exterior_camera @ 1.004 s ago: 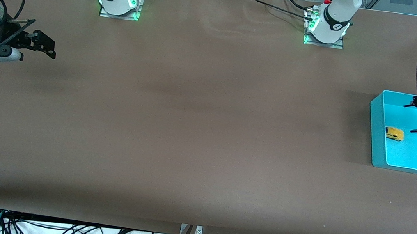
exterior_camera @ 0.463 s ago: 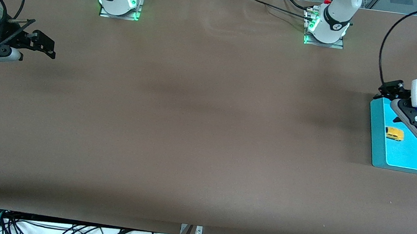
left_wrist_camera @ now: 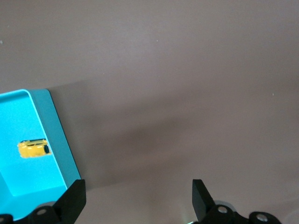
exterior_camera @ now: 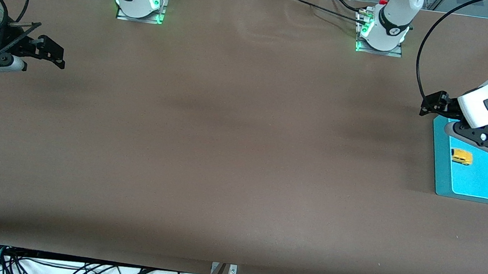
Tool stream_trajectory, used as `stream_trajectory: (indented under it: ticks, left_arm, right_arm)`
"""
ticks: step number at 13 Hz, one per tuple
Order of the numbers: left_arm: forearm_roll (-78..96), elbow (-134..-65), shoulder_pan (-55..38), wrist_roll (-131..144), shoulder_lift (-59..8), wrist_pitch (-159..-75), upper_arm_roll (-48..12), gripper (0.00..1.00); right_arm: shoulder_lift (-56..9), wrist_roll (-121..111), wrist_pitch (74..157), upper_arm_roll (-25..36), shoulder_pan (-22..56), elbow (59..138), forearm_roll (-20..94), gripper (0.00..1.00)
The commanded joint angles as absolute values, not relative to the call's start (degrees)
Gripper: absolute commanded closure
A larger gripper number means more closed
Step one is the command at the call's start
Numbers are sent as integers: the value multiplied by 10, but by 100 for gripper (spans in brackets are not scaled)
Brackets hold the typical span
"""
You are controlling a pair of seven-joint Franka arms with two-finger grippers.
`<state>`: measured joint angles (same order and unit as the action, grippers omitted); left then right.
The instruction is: Wind and store yellow beetle car
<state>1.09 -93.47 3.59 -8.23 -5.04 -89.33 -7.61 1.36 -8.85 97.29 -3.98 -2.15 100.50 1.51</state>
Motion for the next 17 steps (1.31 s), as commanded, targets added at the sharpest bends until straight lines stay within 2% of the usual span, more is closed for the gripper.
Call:
stream_trajectory:
  ticks: [1, 7, 9, 17]
  left_arm:
    - [-1, -918, 19, -12, -47, -882, -73, 0]
    - [-20, -904, 17, -11, -48, -882, -69, 0]
    - [-15, -875, 18, -7, -51, -882, -68, 0]
    - [26, -863, 25, 1, -71, -882, -64, 0]
  right_arm:
    - [11, -84, 962, -36, -17, 992, 9, 0]
    - [13, -83, 961, -37, -17, 993, 9, 0]
    - [13, -82, 961, -38, -16, 993, 9, 0]
    - [12, -85, 962, -37, -16, 991, 7, 0]
